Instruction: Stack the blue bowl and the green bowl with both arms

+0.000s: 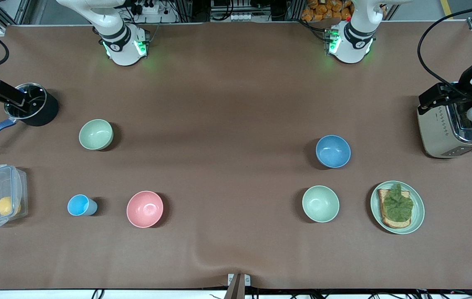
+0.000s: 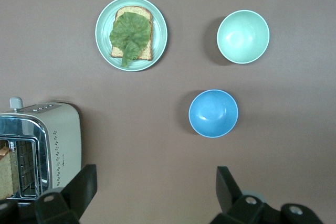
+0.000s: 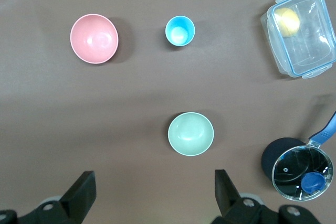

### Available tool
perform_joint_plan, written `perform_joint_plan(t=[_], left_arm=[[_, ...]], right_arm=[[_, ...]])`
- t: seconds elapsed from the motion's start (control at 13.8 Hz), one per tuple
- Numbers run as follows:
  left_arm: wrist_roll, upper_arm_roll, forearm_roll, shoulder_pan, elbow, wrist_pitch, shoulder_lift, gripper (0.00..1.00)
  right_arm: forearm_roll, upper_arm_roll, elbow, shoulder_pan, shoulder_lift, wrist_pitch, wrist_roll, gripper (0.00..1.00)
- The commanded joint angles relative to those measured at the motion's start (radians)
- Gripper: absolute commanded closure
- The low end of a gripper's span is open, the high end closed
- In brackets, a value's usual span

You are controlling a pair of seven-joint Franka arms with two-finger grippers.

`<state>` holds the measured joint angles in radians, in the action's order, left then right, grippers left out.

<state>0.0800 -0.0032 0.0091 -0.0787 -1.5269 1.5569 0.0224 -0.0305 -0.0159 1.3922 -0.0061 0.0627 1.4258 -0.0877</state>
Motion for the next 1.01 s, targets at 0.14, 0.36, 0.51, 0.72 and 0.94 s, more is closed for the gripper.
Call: perform_joint_plan(t=[0.14,0.36,0.51,0.72,0.94], left_arm=[[0.009,-0.001,-0.014,-0.004,0.011,-0.014,0.005,0.0],[0.011,-0.001,-0.005,-0.009,0.013,-0.014,0.014,0.0],[0.014,-0.003,-0.005,-0.012,0.013,-0.012,0.019,0.0],[0.009,-0.003,-0.011,0.007,0.01,-0.014,0.018,0.0],[0.004,-0.003,-0.014,0.007,-0.001,-0.014,0.036,0.0]], right_arm=[[-0.009,0.004,-0.001,-0.005,-0.009,-0.008,0.003,0.0],[-0.009,0.004,0.001,-0.008,-0.006,-0.008,0.006,0.0],[-0.008,0.001,0.007,-0.012,0.005,-0.005,0.032,0.0],[-0.009,0.001,0.056,-0.044,0.005,0.008,0.08,0.0],[-0.011,-0.001,0.195,-0.063,-0.018,0.076,0.092,0.0]])
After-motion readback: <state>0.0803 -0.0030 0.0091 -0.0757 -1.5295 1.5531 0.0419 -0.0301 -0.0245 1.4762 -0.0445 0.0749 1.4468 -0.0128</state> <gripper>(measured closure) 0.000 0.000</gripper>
